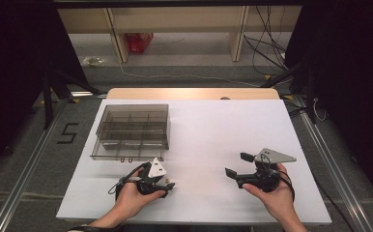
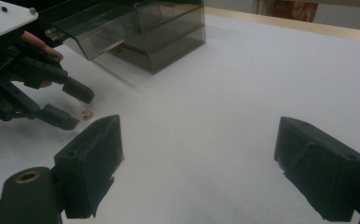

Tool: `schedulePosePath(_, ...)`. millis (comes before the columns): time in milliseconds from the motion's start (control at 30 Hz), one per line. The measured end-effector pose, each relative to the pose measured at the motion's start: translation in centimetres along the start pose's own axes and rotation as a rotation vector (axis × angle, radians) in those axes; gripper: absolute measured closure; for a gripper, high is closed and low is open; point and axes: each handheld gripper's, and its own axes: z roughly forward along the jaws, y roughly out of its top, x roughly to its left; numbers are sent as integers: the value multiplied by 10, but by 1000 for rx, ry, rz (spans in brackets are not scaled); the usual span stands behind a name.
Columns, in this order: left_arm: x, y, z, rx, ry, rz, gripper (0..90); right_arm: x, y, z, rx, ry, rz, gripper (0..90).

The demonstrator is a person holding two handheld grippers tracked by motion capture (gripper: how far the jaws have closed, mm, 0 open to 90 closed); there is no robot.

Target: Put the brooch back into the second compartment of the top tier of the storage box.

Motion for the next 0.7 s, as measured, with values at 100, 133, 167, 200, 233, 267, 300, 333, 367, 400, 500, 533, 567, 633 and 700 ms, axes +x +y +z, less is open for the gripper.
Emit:
schedulePosePath(100,1,0,1,3,-1,-2,482,0,0,0,0,1,0,159)
schedulePosePath(133,1,0,1,6,-4,-4,488,0,0,0,0,0,0,160)
schedulePosePath(167,1,0,1,7,-6,-4,504,0,0,0,0,0,0,160)
schedulePosePath(200,1,0,1,6,-9,-7,510,0,0,0,0,0,0,160)
schedulePosePath(233,1,0,1,7,-10,-9,510,0,0,0,0,0,0,160)
schedulePosePath(267,1,0,2,12,-14,-11,517,0,0,0,0,1,0,160)
schedulePosePath(300,1,0,2,16,-15,-10,522,0,0,0,0,1,0,160)
schedulePosePath(333,1,-1,3,18,-15,-7,528,0,0,0,0,1,0,160)
schedulePosePath(367,2,-1,3,18,-18,-9,534,0,0,0,1,1,0,160)
schedulePosePath(400,2,-1,3,21,-20,-8,540,0,0,0,1,1,0,160)
schedulePosePath(500,2,-1,3,22,-29,-18,559,1,0,0,2,3,1,160)
schedulePosePath(533,2,0,3,24,-35,-16,565,1,0,1,1,3,2,160)
schedulePosePath(567,2,0,3,24,-35,-16,572,1,0,1,1,3,2,160)
schedulePosePath(633,2,0,3,29,-39,-20,579,1,0,0,0,3,1,160)
schedulePosePath(700,3,0,3,34,-43,-24,590,1,0,1,0,4,2,160)
